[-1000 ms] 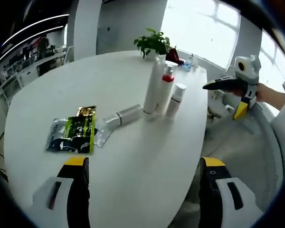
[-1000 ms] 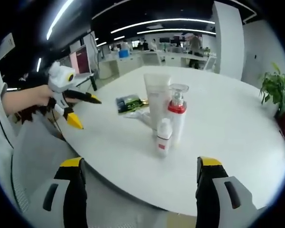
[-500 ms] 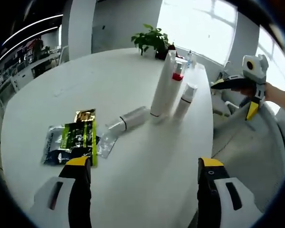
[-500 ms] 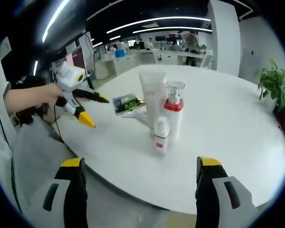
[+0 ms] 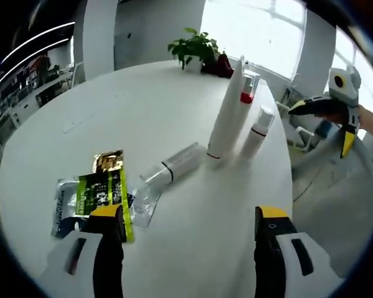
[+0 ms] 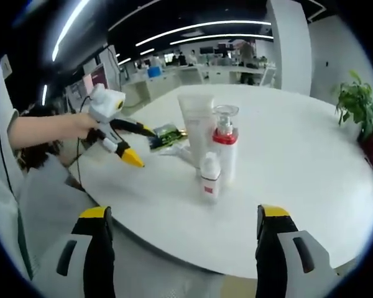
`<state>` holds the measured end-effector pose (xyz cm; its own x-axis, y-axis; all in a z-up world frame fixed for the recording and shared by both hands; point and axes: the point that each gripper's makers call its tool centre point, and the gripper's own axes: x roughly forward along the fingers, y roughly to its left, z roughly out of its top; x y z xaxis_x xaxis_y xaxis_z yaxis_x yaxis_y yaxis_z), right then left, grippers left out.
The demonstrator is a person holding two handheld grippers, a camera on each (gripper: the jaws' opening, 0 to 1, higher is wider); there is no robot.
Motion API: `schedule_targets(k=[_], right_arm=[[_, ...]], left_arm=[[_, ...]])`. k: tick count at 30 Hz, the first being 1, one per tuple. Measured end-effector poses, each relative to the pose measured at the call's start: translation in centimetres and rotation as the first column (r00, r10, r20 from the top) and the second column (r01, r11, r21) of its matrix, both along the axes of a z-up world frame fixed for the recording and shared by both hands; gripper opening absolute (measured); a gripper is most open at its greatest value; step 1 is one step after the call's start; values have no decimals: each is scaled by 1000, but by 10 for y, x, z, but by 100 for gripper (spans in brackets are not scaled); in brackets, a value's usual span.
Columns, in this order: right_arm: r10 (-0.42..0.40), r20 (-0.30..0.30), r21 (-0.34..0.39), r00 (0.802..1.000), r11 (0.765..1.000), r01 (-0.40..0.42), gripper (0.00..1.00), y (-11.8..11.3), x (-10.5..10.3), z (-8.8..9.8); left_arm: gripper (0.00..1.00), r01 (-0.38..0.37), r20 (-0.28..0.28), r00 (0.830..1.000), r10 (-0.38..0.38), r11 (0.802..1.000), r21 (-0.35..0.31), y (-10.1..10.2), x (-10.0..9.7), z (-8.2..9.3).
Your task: Arrange the skincare products in the storage area until every visible bottle or jar stands upright without overlapping.
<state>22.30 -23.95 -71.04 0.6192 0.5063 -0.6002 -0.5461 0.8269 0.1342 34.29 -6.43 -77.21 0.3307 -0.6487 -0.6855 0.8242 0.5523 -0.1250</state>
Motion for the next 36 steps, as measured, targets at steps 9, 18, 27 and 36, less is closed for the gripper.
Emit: schedule_targets(k=[9,18,27,36], right_arm=[[-17,-17,21,1000,1000,17,94,-2,1,-2],[-3,-25,5,1000,1000,3,94,-1,0,-5],[5,-42,-2,999,1000,-6,94,1,-1,-7],[3,-58,6,998,1000,-2,94,2,-2,-9]], left_arm=[[75,26,17,999,-27,999,47,1,18,-15],[72,42,45,998,-45,997,63,-6,36,-20],[67,95,54,993,-100,991,97,-13,46,-28],[60,159,53,985,-167,979,131,-32,58,-39]])
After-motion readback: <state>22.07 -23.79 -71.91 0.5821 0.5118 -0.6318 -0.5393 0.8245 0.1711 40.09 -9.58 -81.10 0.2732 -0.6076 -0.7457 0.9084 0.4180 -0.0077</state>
